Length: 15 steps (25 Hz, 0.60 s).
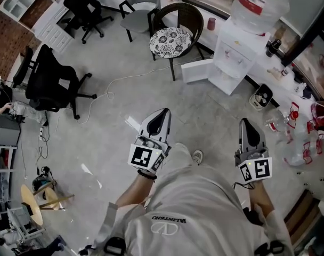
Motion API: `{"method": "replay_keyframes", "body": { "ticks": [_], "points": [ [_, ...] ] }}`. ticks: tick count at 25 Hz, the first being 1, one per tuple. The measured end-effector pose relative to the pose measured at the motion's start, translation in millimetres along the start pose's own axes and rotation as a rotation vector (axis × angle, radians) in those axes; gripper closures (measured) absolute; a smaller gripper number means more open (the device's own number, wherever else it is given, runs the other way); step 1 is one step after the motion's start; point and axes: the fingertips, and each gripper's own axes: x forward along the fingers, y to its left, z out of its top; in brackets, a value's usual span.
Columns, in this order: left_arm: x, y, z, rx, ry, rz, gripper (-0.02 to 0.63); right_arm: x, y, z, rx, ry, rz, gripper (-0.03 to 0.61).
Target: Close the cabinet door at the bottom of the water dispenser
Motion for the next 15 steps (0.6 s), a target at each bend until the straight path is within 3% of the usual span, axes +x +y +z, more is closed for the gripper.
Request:
{"method": "replay_keyframes", "body": {
  "ticks": [15],
  "points": [
    [69.0,69.8,0.0,-0.019,0.017,-0.008,0.611,89.8,-20.0,-5.4,0.017,0.029,-0.035,0.563]
  ]
}}
